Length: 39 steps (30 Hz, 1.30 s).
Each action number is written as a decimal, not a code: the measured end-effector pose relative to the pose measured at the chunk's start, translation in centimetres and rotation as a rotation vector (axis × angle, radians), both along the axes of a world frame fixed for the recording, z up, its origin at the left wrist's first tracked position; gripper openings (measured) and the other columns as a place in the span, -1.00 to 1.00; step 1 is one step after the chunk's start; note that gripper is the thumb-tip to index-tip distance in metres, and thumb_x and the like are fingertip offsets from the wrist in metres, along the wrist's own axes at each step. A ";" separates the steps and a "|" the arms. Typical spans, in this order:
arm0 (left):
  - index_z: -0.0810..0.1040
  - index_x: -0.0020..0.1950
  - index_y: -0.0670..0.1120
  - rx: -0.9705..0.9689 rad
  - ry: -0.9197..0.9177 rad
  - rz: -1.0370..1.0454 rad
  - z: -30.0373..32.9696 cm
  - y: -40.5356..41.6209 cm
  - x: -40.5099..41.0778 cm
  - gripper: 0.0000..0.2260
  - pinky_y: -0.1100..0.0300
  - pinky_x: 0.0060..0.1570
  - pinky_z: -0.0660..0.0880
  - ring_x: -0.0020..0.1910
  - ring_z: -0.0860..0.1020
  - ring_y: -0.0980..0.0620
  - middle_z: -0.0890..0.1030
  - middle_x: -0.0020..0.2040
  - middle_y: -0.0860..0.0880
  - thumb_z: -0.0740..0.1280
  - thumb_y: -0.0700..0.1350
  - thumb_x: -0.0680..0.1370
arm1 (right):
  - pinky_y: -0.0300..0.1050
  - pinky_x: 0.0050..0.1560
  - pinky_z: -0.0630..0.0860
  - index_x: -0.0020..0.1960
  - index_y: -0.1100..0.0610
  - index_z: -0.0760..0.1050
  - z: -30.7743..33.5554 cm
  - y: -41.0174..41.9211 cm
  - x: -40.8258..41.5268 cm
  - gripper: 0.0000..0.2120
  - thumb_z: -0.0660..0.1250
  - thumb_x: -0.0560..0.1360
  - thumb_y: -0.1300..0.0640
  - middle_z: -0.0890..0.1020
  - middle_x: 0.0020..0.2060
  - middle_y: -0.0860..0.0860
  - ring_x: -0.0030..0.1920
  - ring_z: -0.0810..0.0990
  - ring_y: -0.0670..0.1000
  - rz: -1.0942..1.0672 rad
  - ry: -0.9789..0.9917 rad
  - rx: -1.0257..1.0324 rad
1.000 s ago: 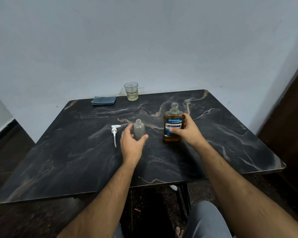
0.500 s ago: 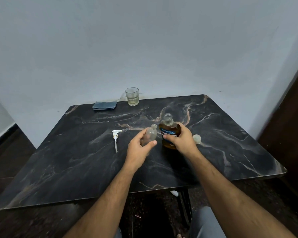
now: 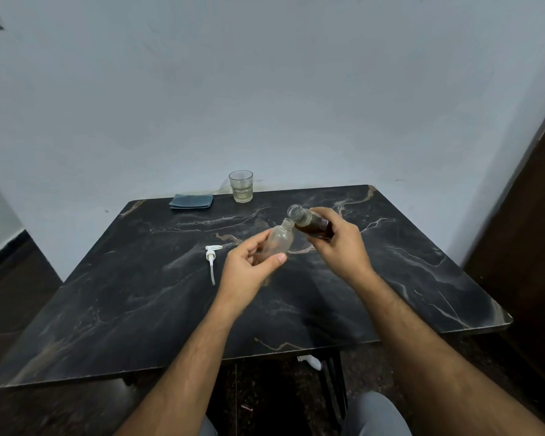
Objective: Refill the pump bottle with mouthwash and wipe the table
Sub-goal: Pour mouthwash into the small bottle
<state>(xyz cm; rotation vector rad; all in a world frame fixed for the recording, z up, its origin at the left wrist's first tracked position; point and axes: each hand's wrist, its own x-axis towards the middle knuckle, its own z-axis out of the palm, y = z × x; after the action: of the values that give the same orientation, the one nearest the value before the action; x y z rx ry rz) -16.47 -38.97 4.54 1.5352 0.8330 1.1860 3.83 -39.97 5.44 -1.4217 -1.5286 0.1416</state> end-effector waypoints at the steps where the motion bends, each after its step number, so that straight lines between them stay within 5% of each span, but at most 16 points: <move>1: 0.56 0.28 0.07 0.009 0.003 -0.003 0.2 -0.1 -0.1 -0.54 0.26 0.17 0.54 0.16 0.62 0.19 0.68 0.14 0.14 0.50 -0.28 0.45 | -0.33 0.07 0.49 0.24 0.02 0.53 0.2 -0.1 0.1 -0.59 0.49 0.44 0.24 0.67 0.00 -0.14 0.02 0.62 -0.13 -0.002 -0.017 0.004; 21: 0.53 0.38 0.03 -0.013 0.039 -0.048 1.1 -0.3 -1.8 -0.53 -0.01 0.28 0.52 0.24 0.58 0.16 0.63 0.25 0.15 0.48 -0.21 0.48 | -0.04 0.17 0.51 0.30 0.08 0.52 2.6 -0.6 1.1 -0.57 0.46 0.46 0.25 0.66 0.10 0.01 0.11 0.60 0.03 0.006 -0.283 0.066; 39: 0.54 0.36 0.05 -0.049 0.037 -0.131 1.7 0.2 -2.5 -0.57 0.23 -0.07 0.55 0.13 0.64 0.00 0.66 0.21 0.07 0.44 -0.21 0.52 | -0.12 0.10 0.45 0.25 0.17 0.54 4.0 0.0 1.9 -0.58 0.42 0.41 0.36 0.68 0.06 0.04 0.06 0.61 0.08 0.015 -0.487 0.170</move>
<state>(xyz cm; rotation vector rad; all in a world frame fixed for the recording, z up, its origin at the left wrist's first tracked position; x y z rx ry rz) -18.93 -38.80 6.26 1.5514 0.7684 1.0383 5.71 -39.98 9.41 -1.3681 -1.8926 -0.3428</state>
